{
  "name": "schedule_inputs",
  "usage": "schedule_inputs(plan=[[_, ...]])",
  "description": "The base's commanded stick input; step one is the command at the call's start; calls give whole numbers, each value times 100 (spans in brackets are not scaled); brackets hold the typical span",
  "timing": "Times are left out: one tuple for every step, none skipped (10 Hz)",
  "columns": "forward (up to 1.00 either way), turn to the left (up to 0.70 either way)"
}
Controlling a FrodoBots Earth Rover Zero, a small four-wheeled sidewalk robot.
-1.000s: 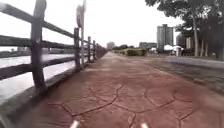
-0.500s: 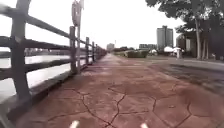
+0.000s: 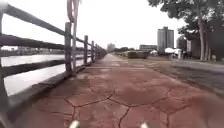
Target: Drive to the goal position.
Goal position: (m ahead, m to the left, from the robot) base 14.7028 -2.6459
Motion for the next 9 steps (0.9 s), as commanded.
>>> schedule_inputs(plan=[[70,0],[70,0],[70,0],[70,0],[70,0],[70,0],[70,0],[70,0],[70,0]])
